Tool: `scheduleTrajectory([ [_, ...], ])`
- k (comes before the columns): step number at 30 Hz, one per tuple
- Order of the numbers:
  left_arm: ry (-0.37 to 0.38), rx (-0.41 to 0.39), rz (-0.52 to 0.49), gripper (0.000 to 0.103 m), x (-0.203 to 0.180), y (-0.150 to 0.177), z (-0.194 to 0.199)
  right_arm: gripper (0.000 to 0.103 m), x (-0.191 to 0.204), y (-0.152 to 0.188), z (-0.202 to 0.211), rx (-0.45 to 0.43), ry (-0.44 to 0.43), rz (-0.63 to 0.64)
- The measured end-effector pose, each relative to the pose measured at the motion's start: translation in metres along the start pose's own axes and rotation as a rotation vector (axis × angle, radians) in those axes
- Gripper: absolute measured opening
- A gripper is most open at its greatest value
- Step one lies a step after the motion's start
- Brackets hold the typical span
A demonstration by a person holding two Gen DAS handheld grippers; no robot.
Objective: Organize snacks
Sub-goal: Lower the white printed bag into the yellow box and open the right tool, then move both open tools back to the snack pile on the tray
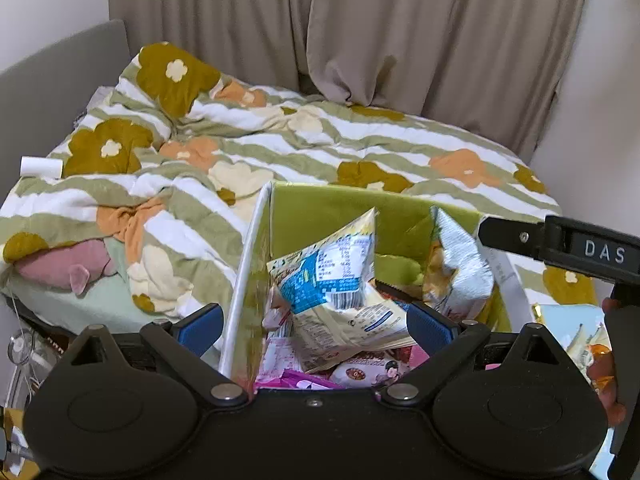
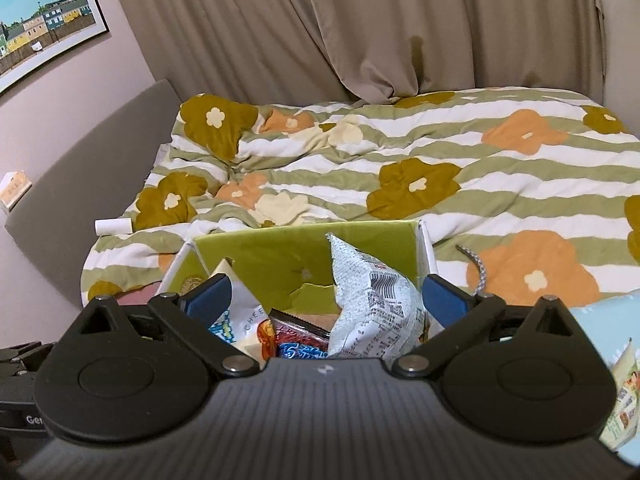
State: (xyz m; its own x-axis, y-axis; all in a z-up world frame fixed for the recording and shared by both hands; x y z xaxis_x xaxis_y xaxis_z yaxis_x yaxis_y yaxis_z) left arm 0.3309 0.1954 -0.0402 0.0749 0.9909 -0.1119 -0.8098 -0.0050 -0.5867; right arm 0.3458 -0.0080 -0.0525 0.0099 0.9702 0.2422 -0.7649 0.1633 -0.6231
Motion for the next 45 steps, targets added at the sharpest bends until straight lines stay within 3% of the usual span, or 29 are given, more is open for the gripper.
scheduleTrajectory([
  [8, 0.064, -0.058, -0.028, 0.1, -0.015, -0.004, 0.025, 0.103, 0.008, 0.002, 0.043, -0.028, 0.0, -0.01],
  [16, 0.137, -0.126, -0.096, 0.1, -0.056, 0.004, 0.054, 0.103, -0.008, 0.013, 0.101, -0.114, 0.071, -0.029],
  [24, 0.154, -0.16, -0.175, 0.1, -0.125, 0.032, 0.07, 0.103, -0.076, 0.041, 0.161, -0.179, 0.144, -0.085],
  [31, 0.17, -0.159, -0.193, 0.1, -0.193, 0.066, 0.072, 0.103, -0.155, 0.067, 0.203, -0.161, 0.205, -0.115],
  [34, 0.176, -0.126, -0.225, 0.1, -0.223, 0.084, 0.064, 0.103, -0.192, 0.081, 0.214, -0.131, 0.218, -0.163],
  [38, 0.239, -0.07, -0.289, 0.1, -0.254, 0.107, 0.048, 0.103, -0.238, 0.103, 0.224, -0.1, 0.269, -0.225],
  [45, 0.302, 0.053, -0.508, 0.1, -0.301, 0.148, 0.005, 0.103, -0.289, 0.14, 0.221, -0.052, 0.371, -0.321],
])
Point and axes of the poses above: each gripper's, at about its wrist camera, not at the fingertips, and z roughly against the way its jaws point, x to its left, y to its underside, the point moved 2 cm from there along -z, roughly the way its jaws point, and after that the axes turned 6 degrees about x, right-handed, at the moved point
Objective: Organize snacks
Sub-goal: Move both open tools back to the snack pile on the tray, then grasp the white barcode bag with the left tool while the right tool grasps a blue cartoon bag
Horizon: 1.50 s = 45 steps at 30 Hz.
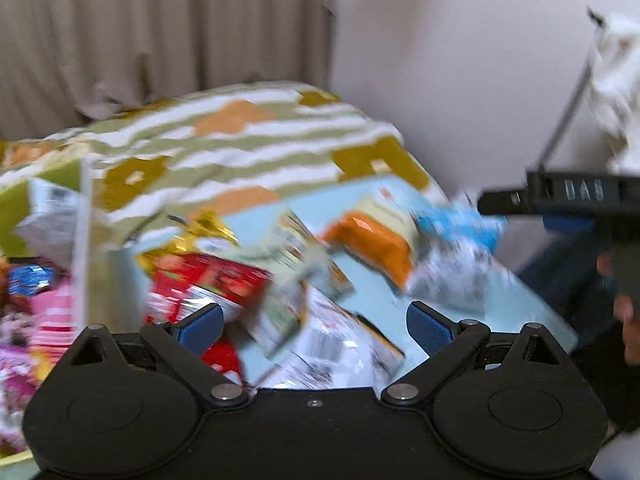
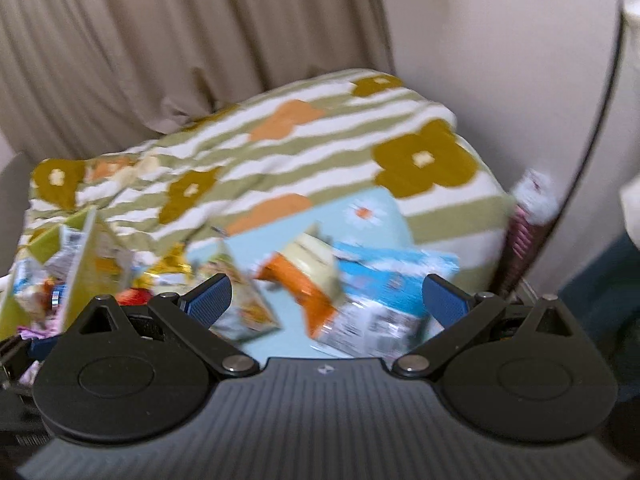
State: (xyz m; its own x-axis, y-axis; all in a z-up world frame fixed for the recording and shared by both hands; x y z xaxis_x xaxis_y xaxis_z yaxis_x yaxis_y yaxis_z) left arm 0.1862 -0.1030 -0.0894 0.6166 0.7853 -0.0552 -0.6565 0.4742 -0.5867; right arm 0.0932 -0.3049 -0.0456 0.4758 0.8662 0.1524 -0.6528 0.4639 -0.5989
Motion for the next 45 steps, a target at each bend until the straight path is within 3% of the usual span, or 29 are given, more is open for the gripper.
scheduleTrajectory([
  [8, 0.019, 0.112, -0.154, 0.099, -0.015, 0.016, -0.051, 0.103, -0.024, 0.018, -0.028, 0.035, 0.088, -0.066],
  [16, 0.055, 0.196, -0.171, 0.097, -0.012, 0.028, -0.088, 0.103, -0.017, 0.027, -0.067, 0.059, 0.138, -0.048],
  [20, 0.078, 0.222, -0.163, 0.089, -0.011, 0.028, -0.099, 0.103, -0.017, 0.028, -0.081, 0.07, 0.135, -0.057],
  [27, 0.091, 0.234, -0.139, 0.067, -0.01, 0.026, -0.102, 0.094, -0.025, 0.023, -0.099, 0.081, 0.132, -0.083],
  [36, 0.087, 0.211, -0.092, 0.065, -0.012, 0.024, -0.092, 0.091, -0.03, 0.02, -0.111, 0.096, 0.108, -0.113],
  [45, 0.05, 0.182, -0.032, 0.065, -0.015, 0.025, -0.077, 0.077, -0.039, 0.019, -0.115, 0.127, 0.07, -0.131],
])
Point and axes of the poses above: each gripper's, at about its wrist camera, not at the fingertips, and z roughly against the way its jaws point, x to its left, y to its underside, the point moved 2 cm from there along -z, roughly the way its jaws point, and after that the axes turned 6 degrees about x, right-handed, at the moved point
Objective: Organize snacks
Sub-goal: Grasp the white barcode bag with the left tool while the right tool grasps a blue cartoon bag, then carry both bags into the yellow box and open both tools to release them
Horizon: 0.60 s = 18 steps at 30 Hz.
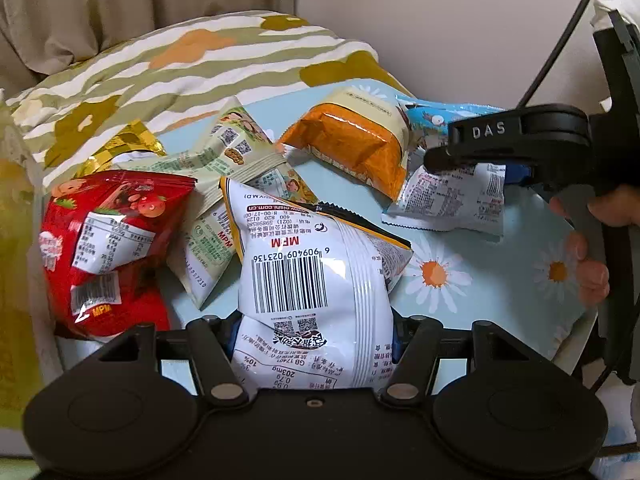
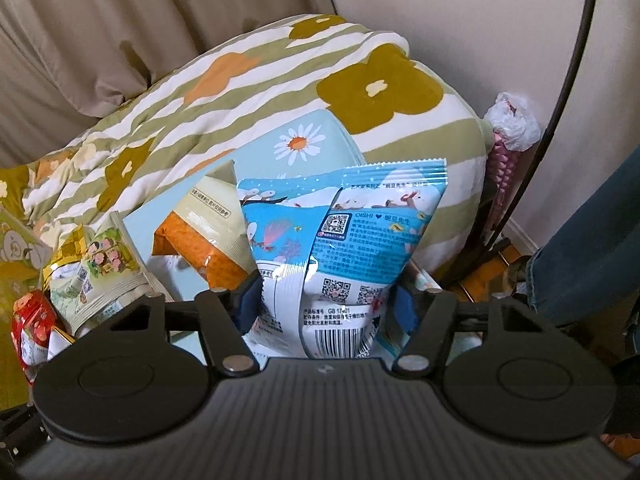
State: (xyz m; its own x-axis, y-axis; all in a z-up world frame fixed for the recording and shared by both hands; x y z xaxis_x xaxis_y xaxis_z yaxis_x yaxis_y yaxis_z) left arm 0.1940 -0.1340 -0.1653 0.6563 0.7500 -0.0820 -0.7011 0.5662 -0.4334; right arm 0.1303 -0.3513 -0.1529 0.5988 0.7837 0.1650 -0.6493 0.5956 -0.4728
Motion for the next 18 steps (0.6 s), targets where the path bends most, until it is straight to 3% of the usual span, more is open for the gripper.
scheduleTrajectory([
  [5, -0.01, -0.023, 0.028, 0.065, -0.006, 0.001, 0.008, 0.066, -0.003, 0.001, 0.006, 0.004, -0.023, 0.015],
  [18, -0.045, -0.14, 0.137, 0.065, -0.022, -0.001, 0.05, 0.065, -0.004, 0.002, 0.052, -0.055, -0.097, 0.123],
])
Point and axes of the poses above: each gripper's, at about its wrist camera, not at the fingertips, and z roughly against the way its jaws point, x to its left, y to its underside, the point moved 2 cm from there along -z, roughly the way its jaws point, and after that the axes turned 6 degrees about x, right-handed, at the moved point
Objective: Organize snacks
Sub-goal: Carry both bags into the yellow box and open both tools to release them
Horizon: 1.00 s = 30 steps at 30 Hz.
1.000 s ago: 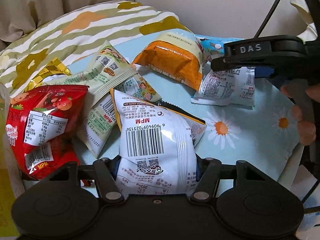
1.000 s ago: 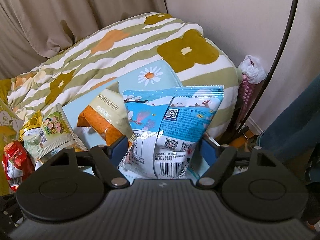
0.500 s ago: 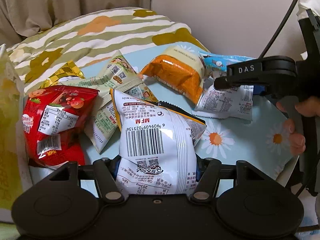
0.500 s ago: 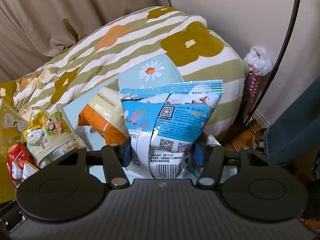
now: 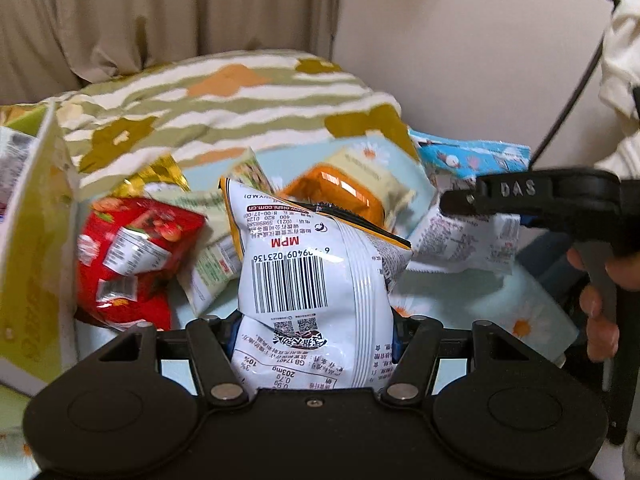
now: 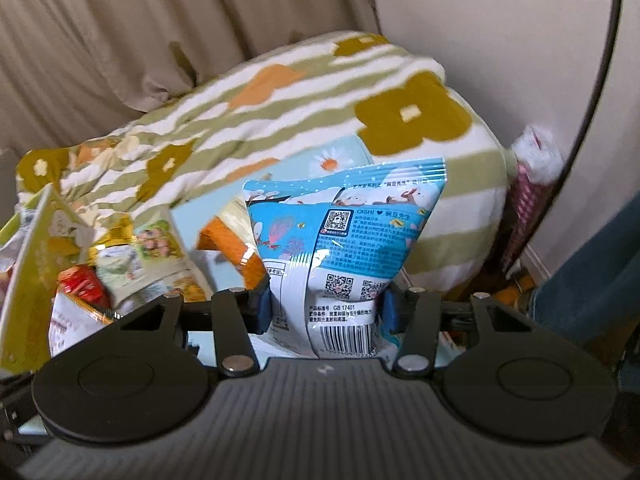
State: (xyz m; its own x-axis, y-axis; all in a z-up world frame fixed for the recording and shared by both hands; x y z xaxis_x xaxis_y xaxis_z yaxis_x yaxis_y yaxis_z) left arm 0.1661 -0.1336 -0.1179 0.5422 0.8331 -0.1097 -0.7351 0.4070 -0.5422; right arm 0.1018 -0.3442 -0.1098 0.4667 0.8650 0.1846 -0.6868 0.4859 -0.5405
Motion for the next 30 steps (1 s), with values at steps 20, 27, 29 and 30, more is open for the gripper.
scheduleTrajectory([
  [20, -0.276, -0.261, 0.287, 0.066, 0.113, -0.022, 0.145, 0.065, 0.147, -0.042, 0.082, -0.1, -0.332, 0.306],
  [27, -0.326, -0.262, 0.341, 0.066, 0.186, -0.014, 0.168, 0.065, 0.233, -0.031, 0.078, -0.087, -0.397, 0.357],
  [29, -0.329, -0.252, 0.352, 0.066, 0.205, -0.012, 0.169, 0.065, 0.256, -0.027, 0.073, -0.081, -0.404, 0.366],
  [30, -0.328, -0.246, 0.358, 0.066, 0.215, -0.01, 0.169, 0.065, 0.268, -0.025, 0.07, -0.077, -0.407, 0.369],
])
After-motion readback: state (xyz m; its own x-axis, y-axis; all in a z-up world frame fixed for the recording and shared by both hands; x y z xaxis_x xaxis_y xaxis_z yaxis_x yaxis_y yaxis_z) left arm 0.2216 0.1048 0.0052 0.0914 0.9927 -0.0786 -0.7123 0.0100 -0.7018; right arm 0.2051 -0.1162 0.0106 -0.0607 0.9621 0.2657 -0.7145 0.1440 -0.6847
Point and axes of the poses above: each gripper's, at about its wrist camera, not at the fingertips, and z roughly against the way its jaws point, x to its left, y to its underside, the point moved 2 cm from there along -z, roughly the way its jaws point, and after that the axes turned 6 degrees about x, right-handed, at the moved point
